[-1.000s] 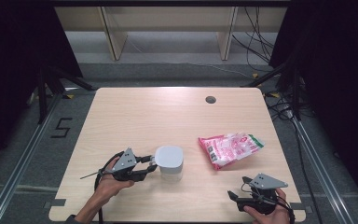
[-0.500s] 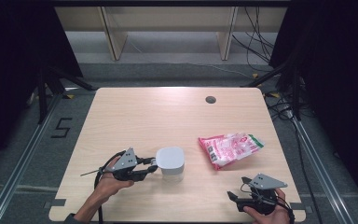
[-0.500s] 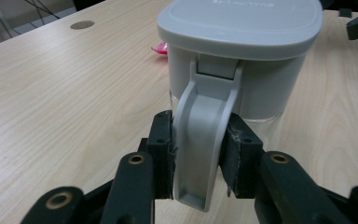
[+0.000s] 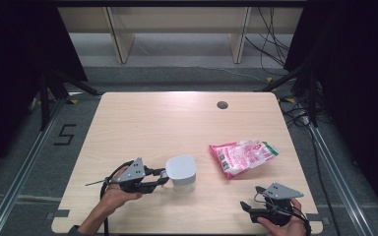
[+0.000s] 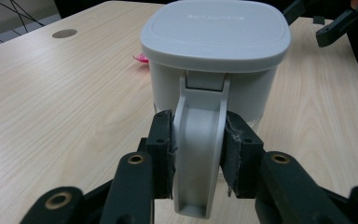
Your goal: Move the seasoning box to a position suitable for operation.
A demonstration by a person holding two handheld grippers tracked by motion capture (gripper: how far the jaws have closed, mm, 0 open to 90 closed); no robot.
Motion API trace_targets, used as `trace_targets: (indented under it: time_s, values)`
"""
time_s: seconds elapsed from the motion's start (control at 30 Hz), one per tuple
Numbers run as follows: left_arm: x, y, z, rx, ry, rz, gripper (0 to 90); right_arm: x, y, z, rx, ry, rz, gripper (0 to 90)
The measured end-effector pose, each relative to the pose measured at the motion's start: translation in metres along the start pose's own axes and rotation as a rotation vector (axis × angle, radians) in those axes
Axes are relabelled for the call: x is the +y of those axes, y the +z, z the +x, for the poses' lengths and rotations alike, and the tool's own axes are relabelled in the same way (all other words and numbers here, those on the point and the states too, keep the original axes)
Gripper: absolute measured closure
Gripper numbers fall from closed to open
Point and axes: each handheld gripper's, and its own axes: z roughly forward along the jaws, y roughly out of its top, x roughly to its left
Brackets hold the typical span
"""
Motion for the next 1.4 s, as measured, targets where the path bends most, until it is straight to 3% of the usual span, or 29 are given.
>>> trace_targets:
  time_s: [0.23, 0.3, 0.37, 0.43, 0.63, 0.87, 1.0, 1.2, 1.23, 1.27, 1.37, 1.4]
  values:
    - [0.006, 0.007, 0.000, 0.060, -0.008, 0.029, 67.8, 0.000, 0.000, 0.001, 0.002, 0.003, -0.005, 23.6]
    - [0.009, 0.011, 0.003, 0.082, -0.007, 0.037, 67.9, 0.000, 0.000, 0.001, 0.037, 0.014, 0.013, 23.7]
    - [0.011, 0.015, 0.006, 0.090, -0.015, 0.038, 67.9, 0.000, 0.000, 0.001, 0.006, 0.015, 0.003, 23.7]
    - [0.013, 0.019, 0.008, 0.102, -0.008, 0.046, 67.9, 0.000, 0.000, 0.000, 0.006, 0.006, 0.002, 23.7]
    - [0.016, 0.027, 0.020, 0.117, -0.009, 0.048, 67.9, 0.000, 0.000, 0.001, 0.005, 0.002, -0.006, 23.6]
    - [0.016, 0.032, 0.029, 0.095, -0.003, 0.019, 67.6, 0.000, 0.000, 0.001, 0.004, 0.001, -0.003, 23.6]
    - [0.014, 0.031, 0.034, 0.145, -0.039, 0.010, 65.1, 0.000, 0.000, 0.002, 0.015, 0.017, 0.002, 23.6]
    - [0.011, 0.033, 0.039, 0.216, -0.080, 0.011, 65.7, 0.000, 0.000, 0.001, 0.005, 0.002, -0.002, 23.6]
    - [0.010, 0.035, 0.039, 0.231, -0.094, 0.005, 66.1, -0.001, 0.000, 0.004, 0.015, 0.042, 0.008, 23.6]
    - [0.009, 0.036, 0.039, 0.247, -0.107, 0.003, 66.9, -0.001, 0.000, 0.004, 0.019, 0.037, 0.008, 23.6]
    - [0.007, 0.038, 0.039, 0.272, -0.106, -0.003, 68.7, 0.000, 0.000, 0.003, 0.009, 0.020, 0.000, 23.6]
    - [0.008, 0.037, 0.039, 0.278, -0.085, 0.013, 69.0, -0.001, 0.000, 0.003, 0.013, 0.024, -0.001, 23.6]
